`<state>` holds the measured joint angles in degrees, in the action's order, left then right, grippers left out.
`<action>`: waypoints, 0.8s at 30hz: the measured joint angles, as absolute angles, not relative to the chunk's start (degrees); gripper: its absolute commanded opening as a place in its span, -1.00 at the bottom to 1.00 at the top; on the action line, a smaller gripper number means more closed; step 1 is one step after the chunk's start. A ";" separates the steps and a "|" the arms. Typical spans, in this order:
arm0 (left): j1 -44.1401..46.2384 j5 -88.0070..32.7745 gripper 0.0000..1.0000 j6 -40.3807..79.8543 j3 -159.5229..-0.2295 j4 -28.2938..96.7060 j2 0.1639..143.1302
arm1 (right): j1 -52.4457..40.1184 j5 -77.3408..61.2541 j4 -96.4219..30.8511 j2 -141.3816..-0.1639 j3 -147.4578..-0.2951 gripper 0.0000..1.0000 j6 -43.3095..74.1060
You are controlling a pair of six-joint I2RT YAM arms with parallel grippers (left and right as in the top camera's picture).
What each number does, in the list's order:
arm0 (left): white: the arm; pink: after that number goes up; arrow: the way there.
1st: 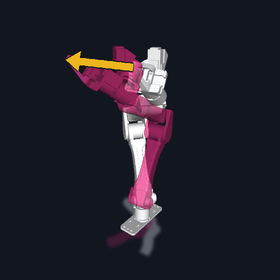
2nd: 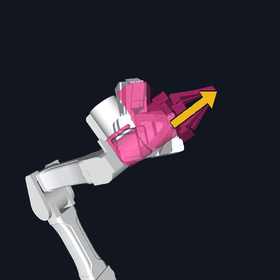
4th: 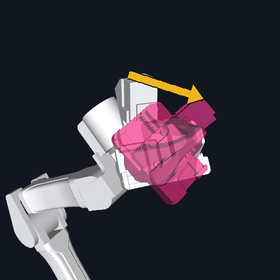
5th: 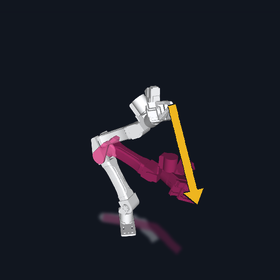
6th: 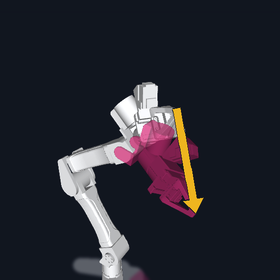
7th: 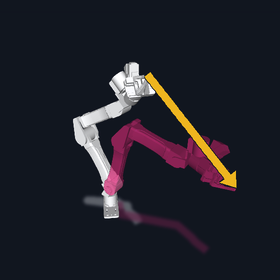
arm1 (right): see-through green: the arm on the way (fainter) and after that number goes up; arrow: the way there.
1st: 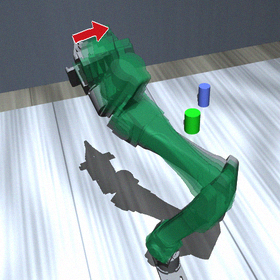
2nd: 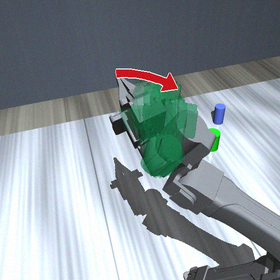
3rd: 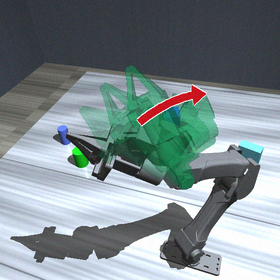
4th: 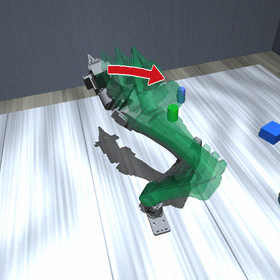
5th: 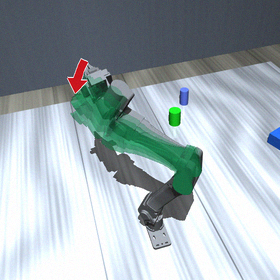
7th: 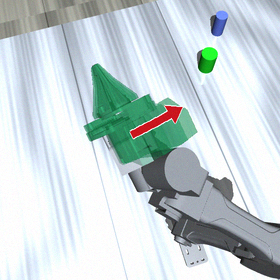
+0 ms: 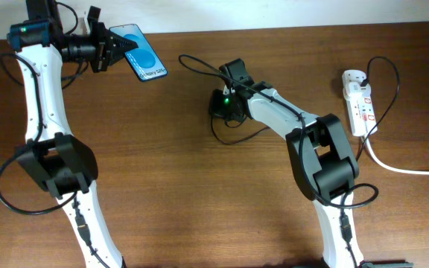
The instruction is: Plug charger to phone and switch on socket
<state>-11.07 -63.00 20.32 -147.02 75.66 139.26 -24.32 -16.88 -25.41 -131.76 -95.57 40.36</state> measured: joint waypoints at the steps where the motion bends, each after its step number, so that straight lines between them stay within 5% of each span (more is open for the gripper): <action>1: -11.07 -63.02 -1.00 20.32 -147.02 75.70 139.26 | -24.32 -17.06 -26.52 -131.85 -95.70 -0.92 39.62; 9: -11.07 -63.09 -1.00 19.84 -147.02 77.03 139.26 | -19.42 -37.21 -37.47 -119.26 -94.61 -0.91 18.26; 16: -9.65 -70.96 -1.00 6.48 -147.02 80.40 139.26 | -14.92 -54.00 -48.03 -104.99 -89.80 -0.91 5.56; 20: -4.97 -72.86 -1.00 2.09 -147.02 80.73 139.26 | -11.44 -56.88 -29.82 -89.27 -69.25 -0.92 10.85; 24: -2.28 -76.99 -1.00 -1.39 -147.02 80.79 139.26 | -14.74 -56.80 2.63 -82.98 -49.76 -0.92 29.78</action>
